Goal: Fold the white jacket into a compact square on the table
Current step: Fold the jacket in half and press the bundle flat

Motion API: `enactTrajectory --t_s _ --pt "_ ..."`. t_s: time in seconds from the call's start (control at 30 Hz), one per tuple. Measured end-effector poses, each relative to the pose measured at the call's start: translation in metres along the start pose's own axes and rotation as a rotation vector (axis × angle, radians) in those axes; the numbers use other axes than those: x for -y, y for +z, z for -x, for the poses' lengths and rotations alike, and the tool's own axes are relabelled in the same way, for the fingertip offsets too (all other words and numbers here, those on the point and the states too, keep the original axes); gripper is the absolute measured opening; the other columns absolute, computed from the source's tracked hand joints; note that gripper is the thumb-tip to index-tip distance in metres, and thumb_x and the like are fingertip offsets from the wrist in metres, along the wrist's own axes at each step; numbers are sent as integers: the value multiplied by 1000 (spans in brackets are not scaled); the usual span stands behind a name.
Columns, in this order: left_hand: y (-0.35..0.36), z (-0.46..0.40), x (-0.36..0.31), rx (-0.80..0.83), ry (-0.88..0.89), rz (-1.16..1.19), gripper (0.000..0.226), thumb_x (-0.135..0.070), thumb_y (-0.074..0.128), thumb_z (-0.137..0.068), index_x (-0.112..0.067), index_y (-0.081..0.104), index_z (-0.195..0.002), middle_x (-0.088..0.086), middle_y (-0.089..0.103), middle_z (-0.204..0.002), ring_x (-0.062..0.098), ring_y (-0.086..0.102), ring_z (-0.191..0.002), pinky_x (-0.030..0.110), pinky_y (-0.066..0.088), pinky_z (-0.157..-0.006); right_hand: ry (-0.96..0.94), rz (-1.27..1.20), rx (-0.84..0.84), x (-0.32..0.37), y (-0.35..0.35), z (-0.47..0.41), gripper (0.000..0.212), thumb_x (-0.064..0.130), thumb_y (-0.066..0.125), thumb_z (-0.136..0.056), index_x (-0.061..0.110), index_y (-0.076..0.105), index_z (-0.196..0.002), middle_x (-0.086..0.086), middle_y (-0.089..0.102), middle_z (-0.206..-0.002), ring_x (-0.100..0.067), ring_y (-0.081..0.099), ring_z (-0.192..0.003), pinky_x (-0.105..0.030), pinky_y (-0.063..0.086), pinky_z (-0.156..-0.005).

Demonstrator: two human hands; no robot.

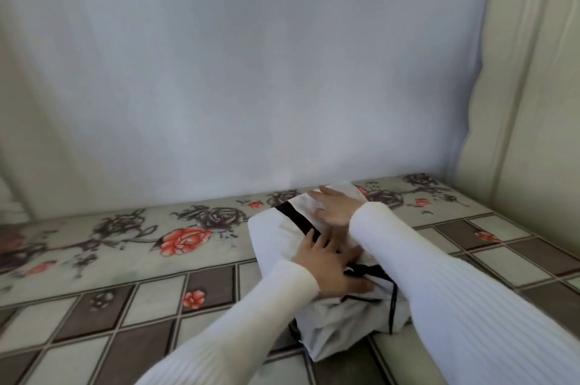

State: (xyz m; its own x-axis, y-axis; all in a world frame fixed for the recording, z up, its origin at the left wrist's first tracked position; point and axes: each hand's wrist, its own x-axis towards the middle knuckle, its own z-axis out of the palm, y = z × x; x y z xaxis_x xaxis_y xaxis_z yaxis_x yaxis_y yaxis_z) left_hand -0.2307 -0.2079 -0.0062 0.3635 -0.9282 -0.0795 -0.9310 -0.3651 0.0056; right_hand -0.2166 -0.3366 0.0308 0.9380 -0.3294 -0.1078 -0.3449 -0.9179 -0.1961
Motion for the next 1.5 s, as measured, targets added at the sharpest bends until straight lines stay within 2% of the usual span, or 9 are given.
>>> enactTrajectory --t_s 0.2,0.43,0.7,0.83,1.0,1.17,1.3,1.4,1.5 --pt "19 -3 -6 -45 38 -32 65 -51 32 -93 -22 19 -150 10 10 -159 24 -2 -148 42 -10 -118 36 -150 -1 -13 45 -17 52 39 19 -102 34 2 -151 6 -7 -161 -13 -8 -149 -44 -3 -120" --pt "26 -4 -10 26 76 -42 58 -48 25 -96 -25 18 -149 10 -2 -160 21 -9 -148 42 -12 -118 145 -156 -7 -44 59 -29 56 41 13 -102 23 -6 -152 2 -13 -160 -14 -13 -148 -39 -5 -121" --pt "-2 7 4 106 183 201 45 -43 27 -100 -29 39 -142 -4 25 -156 15 14 -147 36 2 -119 407 -173 -54 -63 54 -11 59 50 18 -98 28 6 -151 -9 3 -161 -28 10 -148 -45 12 -119" --pt "-31 10 33 -21 -45 430 44 -43 33 -99 -19 53 -130 0 48 -143 19 41 -134 34 28 -114 427 -328 -1 -72 43 2 70 50 37 -96 18 9 -151 -13 26 -156 -30 31 -141 -35 26 -116" --pt "-35 17 78 -115 -327 480 50 -34 46 -95 -18 38 -142 4 34 -151 21 31 -140 30 24 -116 452 -368 -8 -82 30 12 72 51 53 -89 12 31 -146 -8 42 -148 -25 45 -133 -29 33 -111" --pt "-16 29 99 -31 -619 741 84 -58 49 -87 -12 16 -148 11 27 -153 28 41 -133 34 42 -105 545 -426 -31 -83 26 18 75 59 57 -82 10 45 -137 -8 53 -140 -24 53 -124 -20 38 -88" --pt "-8 32 101 3 -717 999 89 -63 52 -81 -9 22 -144 14 47 -137 28 64 -103 35 57 -85 574 -449 -16 -84 28 20 77 63 56 -79 10 50 -134 -8 56 -136 -23 56 -121 -21 38 -87" --pt "-3 28 97 -23 -751 1082 93 -62 57 -79 -5 23 -144 18 48 -137 33 62 -110 42 54 -92 592 -480 -7 -84 31 20 80 64 56 -79 9 46 -137 -9 53 -139 -25 52 -124 -26 38 -96" --pt "-1 24 96 -38 -785 1150 99 -63 58 -78 -7 16 -148 18 41 -144 35 55 -120 45 51 -97 607 -519 -7 -83 33 20 81 64 59 -78 9 46 -136 -9 53 -138 -25 53 -123 -25 38 -91"
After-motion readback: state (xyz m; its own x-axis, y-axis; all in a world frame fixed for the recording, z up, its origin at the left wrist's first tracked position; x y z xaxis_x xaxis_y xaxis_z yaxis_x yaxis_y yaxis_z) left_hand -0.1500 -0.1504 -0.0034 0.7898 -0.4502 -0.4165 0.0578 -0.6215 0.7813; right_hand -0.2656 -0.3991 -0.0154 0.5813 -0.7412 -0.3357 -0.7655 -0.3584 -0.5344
